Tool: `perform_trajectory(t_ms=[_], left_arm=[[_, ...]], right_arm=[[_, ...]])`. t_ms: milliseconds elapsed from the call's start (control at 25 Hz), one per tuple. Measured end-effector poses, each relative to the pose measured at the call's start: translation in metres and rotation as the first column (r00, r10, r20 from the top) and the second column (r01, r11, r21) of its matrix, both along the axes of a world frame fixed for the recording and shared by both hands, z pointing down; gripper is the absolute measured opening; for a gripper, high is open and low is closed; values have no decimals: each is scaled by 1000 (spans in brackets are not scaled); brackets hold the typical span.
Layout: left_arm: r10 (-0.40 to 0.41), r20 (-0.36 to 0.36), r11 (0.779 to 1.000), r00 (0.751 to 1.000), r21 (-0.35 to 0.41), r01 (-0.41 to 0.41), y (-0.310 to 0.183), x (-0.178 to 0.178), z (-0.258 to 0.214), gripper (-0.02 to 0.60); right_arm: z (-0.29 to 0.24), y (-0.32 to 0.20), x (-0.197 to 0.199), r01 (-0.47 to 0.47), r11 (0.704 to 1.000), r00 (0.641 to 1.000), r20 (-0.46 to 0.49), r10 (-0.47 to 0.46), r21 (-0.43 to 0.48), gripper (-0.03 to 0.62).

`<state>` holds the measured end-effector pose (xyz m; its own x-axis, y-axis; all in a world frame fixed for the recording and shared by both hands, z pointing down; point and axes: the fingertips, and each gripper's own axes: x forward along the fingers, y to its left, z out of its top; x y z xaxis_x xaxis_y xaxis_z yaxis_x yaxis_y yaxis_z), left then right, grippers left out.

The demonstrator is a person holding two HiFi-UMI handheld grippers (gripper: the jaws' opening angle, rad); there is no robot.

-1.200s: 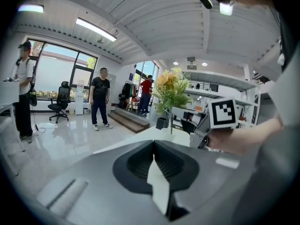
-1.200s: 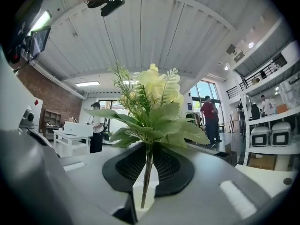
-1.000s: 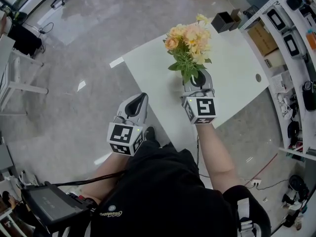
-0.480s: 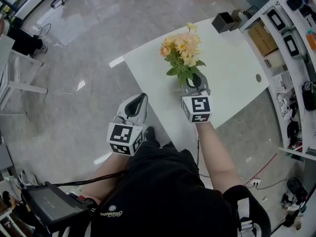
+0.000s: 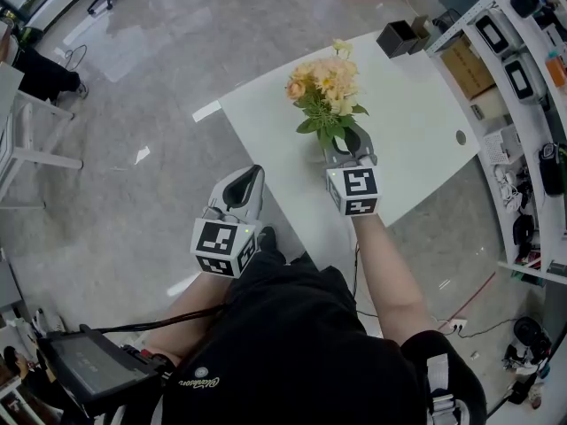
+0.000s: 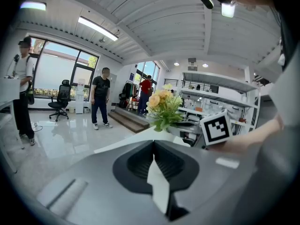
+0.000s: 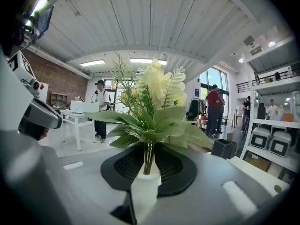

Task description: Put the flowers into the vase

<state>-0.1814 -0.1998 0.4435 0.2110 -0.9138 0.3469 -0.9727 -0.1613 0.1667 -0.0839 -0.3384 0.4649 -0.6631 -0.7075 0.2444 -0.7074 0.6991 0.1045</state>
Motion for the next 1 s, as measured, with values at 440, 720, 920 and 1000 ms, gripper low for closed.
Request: perform_trajectory(t_ms=[440,720,920,1000], left_arm=[[-1,-12,1000,1000,12,1,7,-2,-3,8],[-2,-10,1000,1000,18,2,8,-1,-3,8],[6,-11,1000,1000,18,-6,8,4,-4,8],[7,-11,1000,1000,18,-7,8,4,-4,8]], right_arm=[[0,6,1,5,1000,998,-59,-6,-19,121],[-2,9,1,14,1000,998,-69,-16,-25,169],[0,11,1,17,999,997,-71,-20,-34,175],[0,12,2,16,999,998,-61,-19,-40,176]])
